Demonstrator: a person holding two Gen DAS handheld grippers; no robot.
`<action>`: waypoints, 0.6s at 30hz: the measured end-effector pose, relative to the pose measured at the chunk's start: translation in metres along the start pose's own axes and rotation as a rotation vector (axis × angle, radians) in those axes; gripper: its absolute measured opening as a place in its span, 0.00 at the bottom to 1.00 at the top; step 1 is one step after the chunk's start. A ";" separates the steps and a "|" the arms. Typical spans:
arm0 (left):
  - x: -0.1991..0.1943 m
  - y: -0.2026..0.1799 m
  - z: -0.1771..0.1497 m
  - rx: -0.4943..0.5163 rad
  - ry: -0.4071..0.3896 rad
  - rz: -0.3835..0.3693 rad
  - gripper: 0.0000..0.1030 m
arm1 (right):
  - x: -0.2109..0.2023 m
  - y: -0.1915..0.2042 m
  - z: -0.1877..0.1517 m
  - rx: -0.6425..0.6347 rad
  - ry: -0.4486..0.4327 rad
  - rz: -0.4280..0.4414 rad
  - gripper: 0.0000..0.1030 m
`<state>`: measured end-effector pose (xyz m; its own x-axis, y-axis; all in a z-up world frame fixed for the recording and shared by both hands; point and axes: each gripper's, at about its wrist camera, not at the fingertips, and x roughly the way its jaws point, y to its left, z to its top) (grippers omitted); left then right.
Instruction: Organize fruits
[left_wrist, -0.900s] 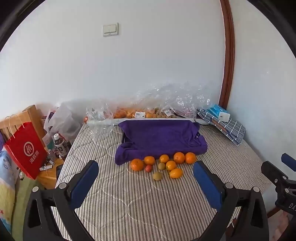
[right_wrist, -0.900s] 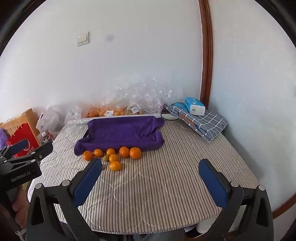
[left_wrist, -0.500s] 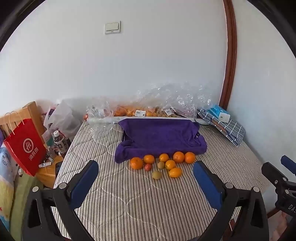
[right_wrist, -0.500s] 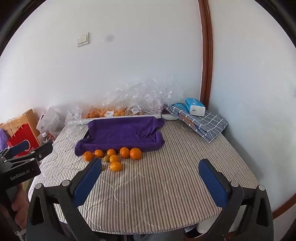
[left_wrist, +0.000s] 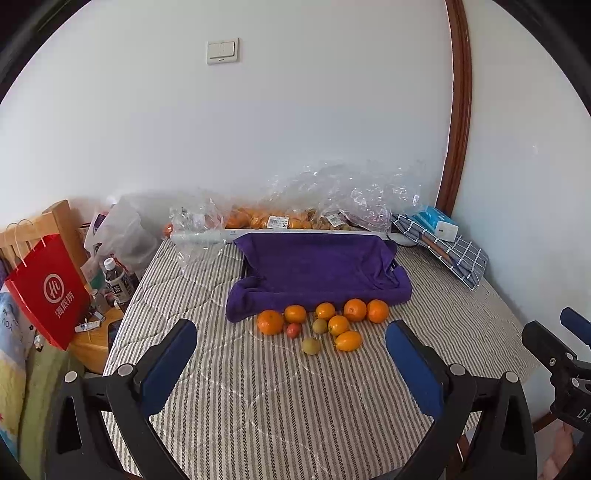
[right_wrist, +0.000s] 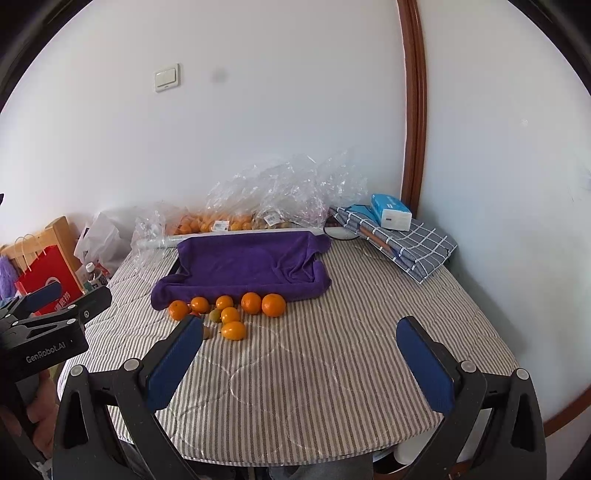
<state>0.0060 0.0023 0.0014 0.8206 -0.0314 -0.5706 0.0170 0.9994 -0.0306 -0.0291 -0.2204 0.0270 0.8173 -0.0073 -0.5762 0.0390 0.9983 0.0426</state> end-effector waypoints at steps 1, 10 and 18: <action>0.000 0.000 -0.001 0.000 0.000 -0.001 1.00 | 0.000 0.000 0.000 0.001 -0.001 0.000 1.00; 0.005 -0.001 -0.003 0.001 0.005 0.004 1.00 | 0.002 0.003 -0.002 0.006 0.004 0.002 1.00; 0.003 -0.002 -0.005 0.008 0.000 0.005 1.00 | 0.002 0.006 -0.001 -0.002 0.001 0.006 1.00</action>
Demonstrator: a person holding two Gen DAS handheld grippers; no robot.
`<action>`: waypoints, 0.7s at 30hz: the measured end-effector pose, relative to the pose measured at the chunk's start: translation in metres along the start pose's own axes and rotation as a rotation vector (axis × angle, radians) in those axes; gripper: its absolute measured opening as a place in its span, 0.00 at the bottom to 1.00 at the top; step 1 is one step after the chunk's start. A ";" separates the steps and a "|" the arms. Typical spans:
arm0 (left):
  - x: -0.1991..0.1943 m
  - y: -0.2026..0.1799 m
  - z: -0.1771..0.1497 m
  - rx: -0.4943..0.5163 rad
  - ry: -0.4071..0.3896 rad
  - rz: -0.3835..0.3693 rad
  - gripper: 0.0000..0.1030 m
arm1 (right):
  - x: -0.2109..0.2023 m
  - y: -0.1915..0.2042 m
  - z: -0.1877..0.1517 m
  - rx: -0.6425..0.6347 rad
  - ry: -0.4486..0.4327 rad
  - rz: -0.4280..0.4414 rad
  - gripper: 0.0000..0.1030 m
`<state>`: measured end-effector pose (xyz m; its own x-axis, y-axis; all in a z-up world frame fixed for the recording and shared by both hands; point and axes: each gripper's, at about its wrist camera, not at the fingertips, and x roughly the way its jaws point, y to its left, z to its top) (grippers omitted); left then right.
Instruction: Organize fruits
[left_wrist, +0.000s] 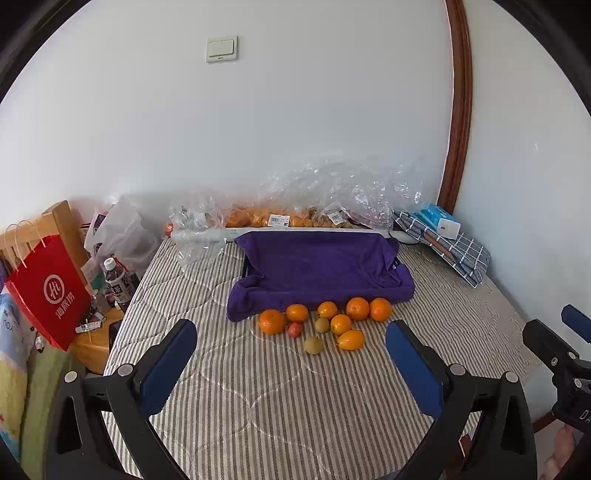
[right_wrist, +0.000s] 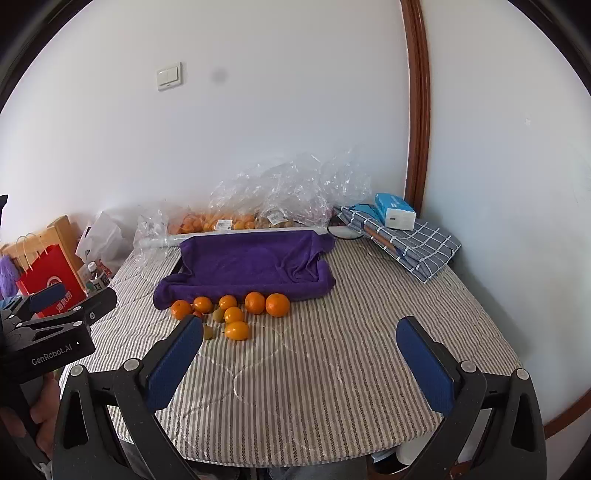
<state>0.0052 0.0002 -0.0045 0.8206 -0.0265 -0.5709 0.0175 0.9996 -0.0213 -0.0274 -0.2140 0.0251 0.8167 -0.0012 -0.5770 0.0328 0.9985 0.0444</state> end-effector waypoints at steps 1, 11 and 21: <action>0.000 0.000 0.000 -0.005 0.001 -0.005 1.00 | 0.000 0.000 0.000 0.001 0.001 0.001 1.00; 0.000 0.002 0.000 -0.008 -0.002 -0.008 1.00 | 0.002 -0.001 0.002 0.007 -0.005 -0.001 1.00; 0.000 0.005 0.002 -0.017 -0.005 -0.013 1.00 | 0.002 0.000 0.002 0.006 -0.005 0.004 1.00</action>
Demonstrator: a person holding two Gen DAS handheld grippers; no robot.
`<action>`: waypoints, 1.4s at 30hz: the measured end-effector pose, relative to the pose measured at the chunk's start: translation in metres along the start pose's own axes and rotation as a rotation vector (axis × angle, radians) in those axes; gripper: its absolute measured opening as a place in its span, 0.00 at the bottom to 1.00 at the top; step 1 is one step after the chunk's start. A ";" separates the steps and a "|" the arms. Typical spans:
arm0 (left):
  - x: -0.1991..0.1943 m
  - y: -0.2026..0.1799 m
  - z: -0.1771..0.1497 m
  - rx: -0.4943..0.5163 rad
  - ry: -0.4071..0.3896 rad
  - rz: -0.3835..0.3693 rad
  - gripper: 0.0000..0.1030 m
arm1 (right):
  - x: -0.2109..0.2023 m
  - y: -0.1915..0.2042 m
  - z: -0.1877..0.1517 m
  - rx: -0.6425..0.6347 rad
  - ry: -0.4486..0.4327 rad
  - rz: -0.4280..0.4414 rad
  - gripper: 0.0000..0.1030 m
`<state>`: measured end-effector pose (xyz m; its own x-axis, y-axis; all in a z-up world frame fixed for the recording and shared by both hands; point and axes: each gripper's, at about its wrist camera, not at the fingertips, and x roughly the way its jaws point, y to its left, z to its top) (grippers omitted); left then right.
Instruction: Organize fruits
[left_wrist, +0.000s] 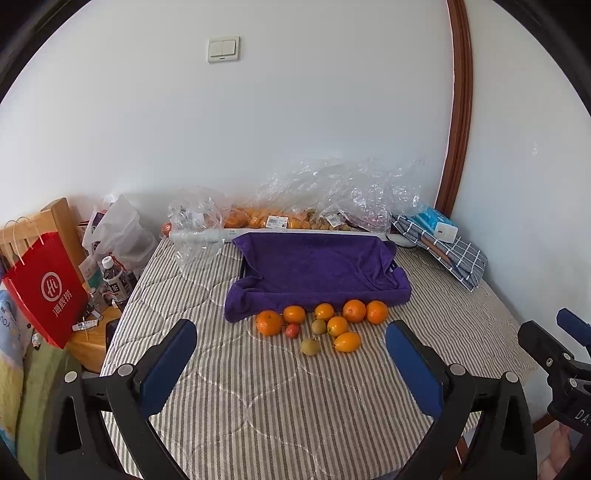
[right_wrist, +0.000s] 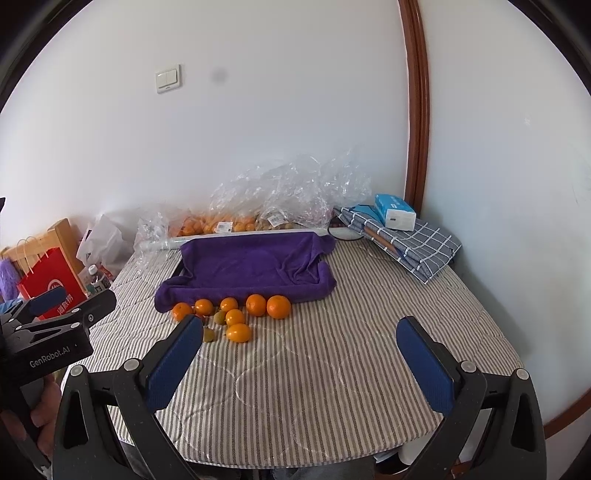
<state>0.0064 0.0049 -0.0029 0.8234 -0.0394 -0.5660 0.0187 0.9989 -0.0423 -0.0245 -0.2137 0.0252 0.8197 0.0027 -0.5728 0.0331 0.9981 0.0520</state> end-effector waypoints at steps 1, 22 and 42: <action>0.000 0.000 0.000 -0.001 0.000 0.000 1.00 | 0.000 0.000 0.000 -0.001 0.001 -0.001 1.00; 0.004 0.002 0.000 -0.009 0.006 -0.005 1.00 | 0.007 0.001 -0.001 -0.014 0.012 -0.008 1.00; 0.114 0.036 -0.023 -0.036 0.174 0.086 0.99 | 0.116 0.011 -0.018 -0.069 0.147 -0.076 1.00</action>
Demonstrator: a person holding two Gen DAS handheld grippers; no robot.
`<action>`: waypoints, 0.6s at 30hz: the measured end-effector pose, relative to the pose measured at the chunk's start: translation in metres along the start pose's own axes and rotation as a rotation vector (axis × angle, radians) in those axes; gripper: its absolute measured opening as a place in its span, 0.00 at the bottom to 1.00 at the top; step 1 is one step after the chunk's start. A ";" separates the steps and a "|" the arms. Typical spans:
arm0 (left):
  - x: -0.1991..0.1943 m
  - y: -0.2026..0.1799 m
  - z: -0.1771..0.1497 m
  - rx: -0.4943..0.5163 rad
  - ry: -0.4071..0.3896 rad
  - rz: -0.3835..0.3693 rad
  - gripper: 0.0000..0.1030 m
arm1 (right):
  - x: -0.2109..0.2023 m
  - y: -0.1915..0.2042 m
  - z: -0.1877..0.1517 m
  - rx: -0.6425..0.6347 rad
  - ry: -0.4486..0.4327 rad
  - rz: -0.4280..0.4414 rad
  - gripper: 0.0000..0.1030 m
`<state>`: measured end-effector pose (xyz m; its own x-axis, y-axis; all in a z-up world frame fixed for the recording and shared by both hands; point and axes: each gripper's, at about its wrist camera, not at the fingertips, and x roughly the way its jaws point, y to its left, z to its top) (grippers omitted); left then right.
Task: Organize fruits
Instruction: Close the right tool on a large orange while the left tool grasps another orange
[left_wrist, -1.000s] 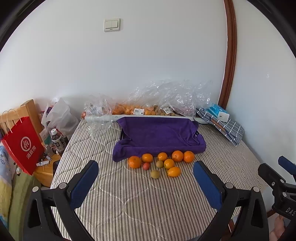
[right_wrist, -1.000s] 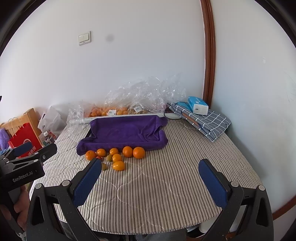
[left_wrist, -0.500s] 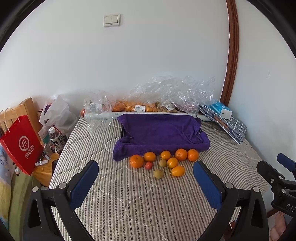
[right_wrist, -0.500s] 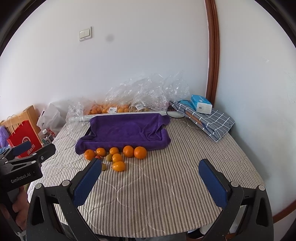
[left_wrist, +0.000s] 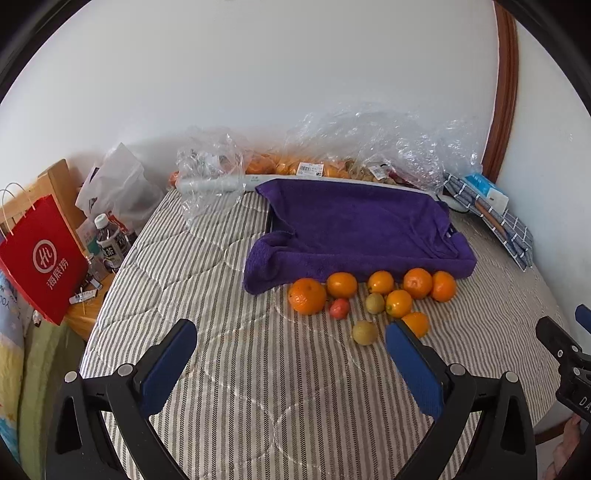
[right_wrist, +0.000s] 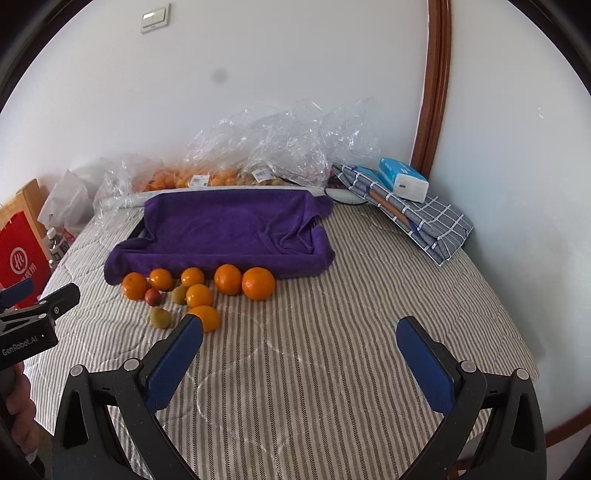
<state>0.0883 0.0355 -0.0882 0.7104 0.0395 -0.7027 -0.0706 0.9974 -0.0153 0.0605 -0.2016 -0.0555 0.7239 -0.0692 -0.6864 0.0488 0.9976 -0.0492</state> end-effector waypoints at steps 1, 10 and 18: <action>0.007 0.001 0.000 0.000 0.014 0.000 0.99 | 0.006 0.001 -0.001 -0.009 0.009 0.006 1.00; 0.051 0.009 -0.007 0.003 0.067 -0.007 0.99 | 0.067 0.011 -0.014 -0.025 0.077 0.044 0.99; 0.083 0.018 -0.005 0.011 0.107 0.005 0.99 | 0.107 0.002 -0.015 0.003 0.107 0.072 0.97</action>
<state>0.1421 0.0568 -0.1508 0.6309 0.0380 -0.7749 -0.0657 0.9978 -0.0046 0.1282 -0.2072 -0.1398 0.6484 0.0032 -0.7613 0.0013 1.0000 0.0053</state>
